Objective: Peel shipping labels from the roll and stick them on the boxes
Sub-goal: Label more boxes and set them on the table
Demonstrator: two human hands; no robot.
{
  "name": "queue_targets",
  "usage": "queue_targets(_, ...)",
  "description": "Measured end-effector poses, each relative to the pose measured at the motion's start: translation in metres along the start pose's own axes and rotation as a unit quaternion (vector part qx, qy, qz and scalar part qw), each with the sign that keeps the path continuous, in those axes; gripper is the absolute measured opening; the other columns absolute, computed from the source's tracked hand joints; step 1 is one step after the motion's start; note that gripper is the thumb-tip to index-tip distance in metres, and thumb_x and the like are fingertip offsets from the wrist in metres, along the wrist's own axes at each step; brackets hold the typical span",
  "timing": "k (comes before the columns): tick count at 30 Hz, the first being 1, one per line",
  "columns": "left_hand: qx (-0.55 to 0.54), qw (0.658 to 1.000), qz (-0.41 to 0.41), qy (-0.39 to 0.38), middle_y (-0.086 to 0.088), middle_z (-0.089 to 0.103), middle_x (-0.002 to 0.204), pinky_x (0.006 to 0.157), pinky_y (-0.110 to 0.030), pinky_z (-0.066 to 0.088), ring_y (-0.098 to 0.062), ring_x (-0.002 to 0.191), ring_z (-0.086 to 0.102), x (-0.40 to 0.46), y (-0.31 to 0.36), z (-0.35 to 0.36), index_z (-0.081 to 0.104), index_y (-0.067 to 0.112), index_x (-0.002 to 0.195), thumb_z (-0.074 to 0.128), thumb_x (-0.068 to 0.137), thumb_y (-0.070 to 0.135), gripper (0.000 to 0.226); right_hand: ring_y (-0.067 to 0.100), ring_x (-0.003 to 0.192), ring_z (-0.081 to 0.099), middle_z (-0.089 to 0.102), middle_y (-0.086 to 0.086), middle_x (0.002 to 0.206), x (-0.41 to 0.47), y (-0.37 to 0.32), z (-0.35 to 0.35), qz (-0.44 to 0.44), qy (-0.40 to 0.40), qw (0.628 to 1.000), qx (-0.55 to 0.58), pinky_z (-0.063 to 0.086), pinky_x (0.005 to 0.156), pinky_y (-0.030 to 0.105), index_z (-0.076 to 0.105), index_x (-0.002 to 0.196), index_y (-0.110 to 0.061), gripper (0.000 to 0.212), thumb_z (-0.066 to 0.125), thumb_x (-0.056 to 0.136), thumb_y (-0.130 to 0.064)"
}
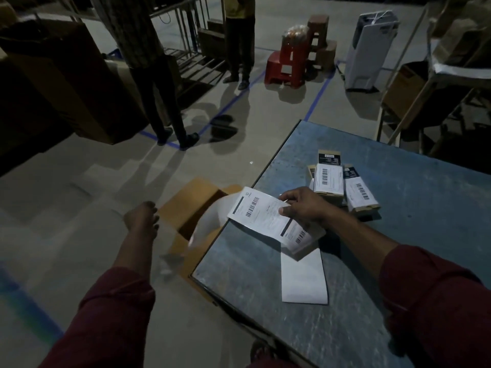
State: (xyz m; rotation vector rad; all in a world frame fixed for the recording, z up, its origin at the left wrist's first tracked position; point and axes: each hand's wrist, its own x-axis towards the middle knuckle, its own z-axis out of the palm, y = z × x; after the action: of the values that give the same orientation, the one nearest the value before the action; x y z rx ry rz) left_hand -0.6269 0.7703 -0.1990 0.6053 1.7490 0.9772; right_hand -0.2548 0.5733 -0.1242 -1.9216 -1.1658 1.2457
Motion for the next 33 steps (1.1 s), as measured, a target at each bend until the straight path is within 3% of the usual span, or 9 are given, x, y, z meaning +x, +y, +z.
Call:
queue_targets(3, 0.040, 0.979, 0.197, 0.039, -0.017, 0.072, 0.098, 0.077, -0.047, 0.056, -0.038, 0.091, 0.069, -0.035, 0.009, 0.028, 0.075, 0.006, 0.099, 0.068, 0.091, 0.013, 0.013, 0.020, 0.082, 0.079, 0.080, 0.007, 0.101, 0.002, 0.002, 0.004, -0.002, 0.002, 1.000, 0.005, 0.065, 0.070, 0.032, 0.074, 0.113, -0.013, 0.021, 0.073, 0.094, -0.005)
queue_targets(8, 0.159, 0.897, 0.359, -0.201, 0.001, 0.076, 0.092, 0.076, -0.034, 0.058, -0.016, 0.081, 0.071, -0.134, -0.016, 0.068, 0.078, 0.019, 0.101, 0.080, 0.090, 0.017, 0.012, 0.023, 0.090, 0.078, 0.079, 0.008, 0.106, -0.002, 0.001, 0.005, -0.015, -0.005, 0.999, 0.029, 0.065, 0.077, 0.034, 0.074, 0.118, -0.010, 0.020, 0.069, 0.099, -0.009)
queue_targets(11, 0.216, 0.843, 0.393, -0.297, 0.004, 0.077, 0.110, 0.085, -0.038, 0.061, -0.012, 0.096, 0.072, -0.176, -0.046, 0.078, 0.078, 0.026, 0.110, 0.084, 0.088, 0.028, 0.024, 0.026, 0.091, 0.078, 0.079, 0.010, 0.107, -0.009, 0.001, 0.004, -0.019, -0.011, 0.997, 0.070, 0.064, 0.070, 0.030, 0.072, 0.119, -0.009, 0.020, 0.065, 0.101, -0.010)
queue_targets(15, 0.279, 0.794, 0.432, -0.324, -0.001, 0.063, 0.146, 0.109, -0.041, 0.048, -0.018, 0.133, 0.057, -0.199, -0.066, 0.081, 0.069, 0.025, 0.135, 0.075, 0.080, 0.056, 0.063, 0.030, 0.089, 0.077, 0.079, 0.012, 0.106, -0.017, 0.002, 0.005, -0.025, -0.029, 0.995, 0.092, 0.064, 0.076, 0.036, 0.072, 0.121, -0.011, 0.022, 0.066, 0.101, -0.013)
queue_targets(18, 0.313, 0.775, 0.437, -0.333, -0.001, 0.053, 0.157, 0.119, -0.044, 0.041, -0.018, 0.144, 0.047, -0.204, -0.073, 0.083, 0.062, 0.022, 0.146, 0.071, 0.079, 0.063, 0.078, 0.031, 0.084, 0.071, 0.076, 0.022, 0.109, -0.026, -0.002, 0.006, -0.013, -0.054, 0.979, 0.198, 0.061, 0.071, 0.029, 0.068, 0.128, -0.008, 0.030, 0.068, 0.097, -0.006)
queue_targets(21, 0.285, 0.786, 0.439, -0.331, -0.003, 0.057, 0.152, 0.115, -0.049, 0.046, -0.020, 0.141, 0.052, -0.201, -0.075, 0.081, 0.064, 0.020, 0.143, 0.074, 0.080, 0.058, 0.075, 0.033, 0.098, 0.074, 0.076, 0.018, 0.115, -0.031, 0.002, 0.001, -0.013, -0.084, 0.972, 0.219, 0.062, 0.084, 0.037, 0.063, 0.134, -0.012, 0.047, 0.068, 0.092, 0.008)
queue_targets(24, 0.295, 0.765, 0.481, -0.311, -0.006, 0.061, 0.148, 0.110, -0.045, 0.050, -0.022, 0.135, 0.057, -0.203, -0.073, 0.078, 0.066, 0.017, 0.141, 0.075, 0.081, 0.055, 0.071, 0.034, 0.106, 0.075, 0.077, 0.013, 0.115, -0.035, 0.005, 0.000, -0.033, -0.076, 0.981, 0.173, 0.062, 0.091, 0.046, 0.061, 0.137, -0.015, 0.051, 0.064, 0.093, 0.010)
queue_targets(29, 0.277, 0.742, 0.539, -0.287, -0.006, 0.070, 0.135, 0.102, -0.040, 0.055, -0.021, 0.122, 0.066, -0.208, -0.067, 0.084, 0.072, 0.015, 0.132, 0.069, 0.087, 0.054, 0.060, 0.037, 0.097, 0.074, 0.079, 0.014, 0.107, -0.041, 0.001, 0.006, -0.070, -0.029, 0.989, 0.125, 0.059, 0.084, 0.042, 0.049, 0.151, -0.019, 0.060, 0.068, 0.097, 0.000)
queue_targets(33, 0.256, 0.739, 0.553, -0.287, -0.004, 0.076, 0.122, 0.091, -0.036, 0.060, -0.017, 0.109, 0.072, -0.215, -0.057, 0.088, 0.078, 0.015, 0.121, 0.081, 0.090, 0.040, 0.040, 0.008, 0.095, 0.076, 0.079, 0.003, 0.109, -0.044, -0.002, 0.007, -0.111, -0.023, 0.993, 0.032, 0.061, 0.077, 0.022, 0.035, 0.157, -0.035, 0.073, 0.071, 0.098, -0.012)
